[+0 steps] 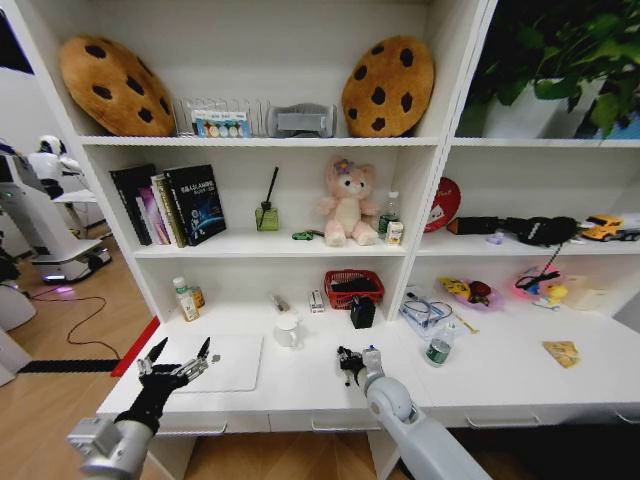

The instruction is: Organize the objects on the table.

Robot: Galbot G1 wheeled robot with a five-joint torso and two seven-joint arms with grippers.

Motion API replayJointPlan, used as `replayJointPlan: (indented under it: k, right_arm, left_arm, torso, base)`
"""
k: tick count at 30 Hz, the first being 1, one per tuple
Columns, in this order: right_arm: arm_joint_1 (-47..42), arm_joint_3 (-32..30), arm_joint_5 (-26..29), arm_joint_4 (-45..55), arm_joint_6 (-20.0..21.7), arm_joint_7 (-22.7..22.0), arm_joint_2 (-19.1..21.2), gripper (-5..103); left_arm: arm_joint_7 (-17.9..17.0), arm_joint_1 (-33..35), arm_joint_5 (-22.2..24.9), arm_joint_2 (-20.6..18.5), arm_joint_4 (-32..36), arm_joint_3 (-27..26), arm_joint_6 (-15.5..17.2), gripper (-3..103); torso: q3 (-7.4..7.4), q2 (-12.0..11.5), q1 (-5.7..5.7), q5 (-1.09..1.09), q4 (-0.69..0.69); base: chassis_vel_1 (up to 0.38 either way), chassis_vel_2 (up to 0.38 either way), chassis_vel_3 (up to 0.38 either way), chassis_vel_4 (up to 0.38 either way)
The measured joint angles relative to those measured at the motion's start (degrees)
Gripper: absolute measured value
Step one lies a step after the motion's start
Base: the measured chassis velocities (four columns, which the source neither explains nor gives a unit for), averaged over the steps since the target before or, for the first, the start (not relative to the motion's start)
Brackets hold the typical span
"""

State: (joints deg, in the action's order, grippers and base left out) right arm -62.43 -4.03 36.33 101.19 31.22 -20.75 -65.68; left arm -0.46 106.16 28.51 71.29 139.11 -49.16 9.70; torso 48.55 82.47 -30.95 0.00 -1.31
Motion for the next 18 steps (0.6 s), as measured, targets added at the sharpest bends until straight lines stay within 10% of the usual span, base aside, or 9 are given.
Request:
replayJointPlan:
  k: [6, 18]
  right_arm:
    - [-0.6, -1.0, -1.4, 0.0, -2.1, 1.1, 0.1, 12]
    - [10.8, -6.2, -7.1, -4.4, -18.9, 6.0, 3.1, 12]
  left_arm:
    - [0.0, 0.0, 0.0, 0.0, 0.0, 0.0, 0.0, 100]
    - [0.0, 0.0, 0.0, 0.0, 0.0, 0.0, 0.0, 100]
  torso:
    - [0.01, 0.0, 0.0, 0.0, -0.01]
    - [0.02, 0.0, 0.0, 0.0, -0.02]
  base:
    - [0.0, 0.0, 0.0, 0.0]
    - [0.0, 0.0, 0.0, 0.0]
